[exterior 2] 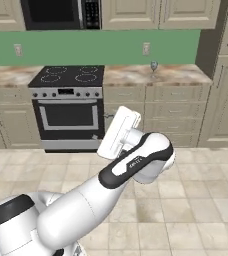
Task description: Retrieve the wine glasses from the counter and place one next to each plate.
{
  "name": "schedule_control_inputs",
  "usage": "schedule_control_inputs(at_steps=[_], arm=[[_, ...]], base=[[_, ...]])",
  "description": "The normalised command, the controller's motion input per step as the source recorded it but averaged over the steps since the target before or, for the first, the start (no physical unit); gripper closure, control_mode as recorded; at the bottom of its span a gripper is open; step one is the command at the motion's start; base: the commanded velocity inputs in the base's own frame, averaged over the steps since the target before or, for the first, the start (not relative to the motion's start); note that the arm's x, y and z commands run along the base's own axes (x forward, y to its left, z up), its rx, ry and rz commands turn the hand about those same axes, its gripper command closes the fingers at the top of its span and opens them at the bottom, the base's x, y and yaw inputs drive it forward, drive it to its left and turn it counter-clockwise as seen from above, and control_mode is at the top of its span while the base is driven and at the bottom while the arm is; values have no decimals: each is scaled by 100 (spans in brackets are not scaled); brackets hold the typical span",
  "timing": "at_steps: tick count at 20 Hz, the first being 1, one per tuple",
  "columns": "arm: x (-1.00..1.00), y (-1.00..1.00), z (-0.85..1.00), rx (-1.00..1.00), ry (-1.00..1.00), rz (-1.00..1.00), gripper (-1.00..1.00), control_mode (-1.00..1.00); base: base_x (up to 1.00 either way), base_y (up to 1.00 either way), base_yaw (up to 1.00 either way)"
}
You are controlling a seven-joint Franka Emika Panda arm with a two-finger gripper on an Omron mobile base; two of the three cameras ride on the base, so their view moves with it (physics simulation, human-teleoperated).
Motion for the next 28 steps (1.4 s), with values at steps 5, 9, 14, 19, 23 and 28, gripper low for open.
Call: schedule_control_inputs(at_steps=[5, 9, 14, 19, 23, 28], arm=[[0, 0, 0, 0, 0, 0, -100, 100], [0, 0, 0, 0, 0, 0, -100, 100], [0, 0, 0, 0, 0, 0, -100, 100], [0, 0, 0, 0, 0, 0, -100, 100], [0, 0, 0, 0, 0, 0, -100, 100], [0, 0, 0, 0, 0, 0, -100, 100]], base=[[100, -30, 17], [100, -52, 13], [100, -75, 9], [100, -74, 10], [100, -38, 24], [100, -24, 32]])
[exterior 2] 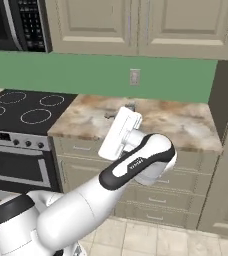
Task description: Retrieve the wine glasses from the counter and place one next to each plate.
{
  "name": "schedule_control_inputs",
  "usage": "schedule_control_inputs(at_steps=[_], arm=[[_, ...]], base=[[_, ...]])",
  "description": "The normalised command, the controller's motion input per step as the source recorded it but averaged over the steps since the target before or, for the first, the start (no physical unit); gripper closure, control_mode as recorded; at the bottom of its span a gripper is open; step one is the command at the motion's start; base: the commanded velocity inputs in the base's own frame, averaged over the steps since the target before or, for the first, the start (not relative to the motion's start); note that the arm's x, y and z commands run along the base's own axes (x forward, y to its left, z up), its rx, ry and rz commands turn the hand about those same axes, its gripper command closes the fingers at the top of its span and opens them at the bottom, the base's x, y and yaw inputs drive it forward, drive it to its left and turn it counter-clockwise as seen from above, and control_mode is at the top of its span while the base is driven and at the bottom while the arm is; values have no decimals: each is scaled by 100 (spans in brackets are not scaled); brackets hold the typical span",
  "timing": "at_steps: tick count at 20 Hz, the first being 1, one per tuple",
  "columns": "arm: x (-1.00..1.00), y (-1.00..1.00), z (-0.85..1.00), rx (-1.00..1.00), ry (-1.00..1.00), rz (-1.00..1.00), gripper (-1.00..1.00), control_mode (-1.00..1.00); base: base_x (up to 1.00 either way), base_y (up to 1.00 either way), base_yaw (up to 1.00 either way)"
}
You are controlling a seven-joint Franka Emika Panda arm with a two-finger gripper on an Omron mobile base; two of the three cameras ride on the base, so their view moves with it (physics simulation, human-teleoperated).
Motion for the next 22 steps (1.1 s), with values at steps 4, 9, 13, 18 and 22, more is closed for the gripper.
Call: schedule_control_inputs(at_steps=[4, 9, 13, 18, 22], arm=[[0, 0, 0, 0, 0, 0, -100, 100], [0, 0, 0, 0, 0, 0, -100, 100], [0, 0, 0, 0, 0, 0, -100, 100], [0, 0, 0, 0, 0, 0, -100, 100], [0, 0, 0, 0, 0, 0, -100, 100]], base=[[100, -63, 40], [53, -82, 24], [62, -11, -2], [58, 5, -11], [32, 0, -12]])
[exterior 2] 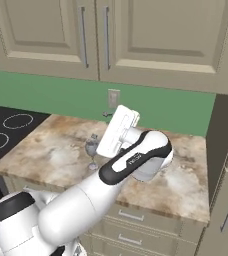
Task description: Retrieve the wine glasses from the counter and place one next to each plate.
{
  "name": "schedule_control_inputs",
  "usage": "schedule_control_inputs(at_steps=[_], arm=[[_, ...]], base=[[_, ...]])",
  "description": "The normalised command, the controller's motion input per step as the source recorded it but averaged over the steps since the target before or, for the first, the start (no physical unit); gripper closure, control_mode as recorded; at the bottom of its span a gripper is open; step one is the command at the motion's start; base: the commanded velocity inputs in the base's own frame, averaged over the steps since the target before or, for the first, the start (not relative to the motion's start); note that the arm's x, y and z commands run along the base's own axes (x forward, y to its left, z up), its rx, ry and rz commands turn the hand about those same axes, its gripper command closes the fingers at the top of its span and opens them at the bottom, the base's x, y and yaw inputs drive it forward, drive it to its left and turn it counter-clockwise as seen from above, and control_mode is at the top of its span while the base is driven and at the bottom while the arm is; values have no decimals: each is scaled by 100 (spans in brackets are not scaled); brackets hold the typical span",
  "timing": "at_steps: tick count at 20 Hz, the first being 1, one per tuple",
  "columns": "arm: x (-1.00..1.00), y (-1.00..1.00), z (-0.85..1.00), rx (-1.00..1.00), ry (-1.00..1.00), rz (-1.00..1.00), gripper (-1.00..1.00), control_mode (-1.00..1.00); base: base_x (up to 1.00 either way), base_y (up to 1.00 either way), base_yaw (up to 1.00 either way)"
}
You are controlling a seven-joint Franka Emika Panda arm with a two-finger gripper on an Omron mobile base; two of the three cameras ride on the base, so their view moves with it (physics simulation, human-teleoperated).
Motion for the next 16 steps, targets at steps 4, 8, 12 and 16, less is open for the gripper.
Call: schedule_control_inputs(at_steps=[4, 8, 12, 16], arm=[[0, 0, 0, 0, 0, 0, -100, 100], [0, 0, 0, 0, 0, 0, -100, 100], [0, 0, 0, 0, 0, 0, -100, 100], [10, 2, -25, -7, 6, 2, -100, -100]], base=[[4, 0, -16], [1, 3, -15], [8, 1, -1], [7, 0, 0]])
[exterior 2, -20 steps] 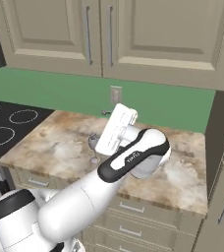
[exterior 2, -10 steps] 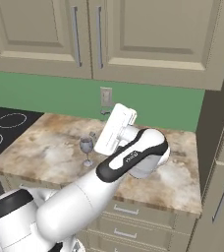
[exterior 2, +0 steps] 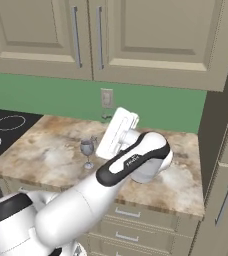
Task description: Retrieve the wine glasses from the counter and place one next to each plate.
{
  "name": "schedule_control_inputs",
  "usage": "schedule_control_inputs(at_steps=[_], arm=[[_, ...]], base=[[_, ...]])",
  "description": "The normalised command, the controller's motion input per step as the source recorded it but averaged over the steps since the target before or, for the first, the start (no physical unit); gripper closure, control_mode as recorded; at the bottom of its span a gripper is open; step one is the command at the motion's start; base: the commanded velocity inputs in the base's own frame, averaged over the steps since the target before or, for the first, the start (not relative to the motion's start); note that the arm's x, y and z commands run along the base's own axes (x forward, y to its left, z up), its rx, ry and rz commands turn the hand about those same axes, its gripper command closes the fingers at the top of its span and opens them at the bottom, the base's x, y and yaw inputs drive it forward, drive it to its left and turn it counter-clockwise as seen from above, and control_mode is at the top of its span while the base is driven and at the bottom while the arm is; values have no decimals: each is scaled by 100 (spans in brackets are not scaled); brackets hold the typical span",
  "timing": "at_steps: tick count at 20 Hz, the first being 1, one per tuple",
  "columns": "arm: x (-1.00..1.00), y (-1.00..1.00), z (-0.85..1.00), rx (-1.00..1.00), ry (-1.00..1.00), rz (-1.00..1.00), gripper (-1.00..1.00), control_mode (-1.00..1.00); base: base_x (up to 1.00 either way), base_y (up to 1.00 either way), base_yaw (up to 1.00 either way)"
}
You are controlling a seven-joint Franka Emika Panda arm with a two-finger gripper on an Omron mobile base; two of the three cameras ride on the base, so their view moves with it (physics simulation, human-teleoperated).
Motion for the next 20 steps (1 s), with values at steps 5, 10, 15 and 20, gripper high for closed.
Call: schedule_control_inputs(at_steps=[5, 10, 15, 20], arm=[[33, 13, -57, -32, 26, 3, -100, -100], [40, 0, -25, -25, 42, 1, -100, -100], [18, 0, -20, -3, 19, 0, -100, -100], [10, 4, -39, 0, 5, -2, -100, -100]], base=[[0, 0, 0], [0, 0, 0], [0, 0, 0], [0, 0, 0]])
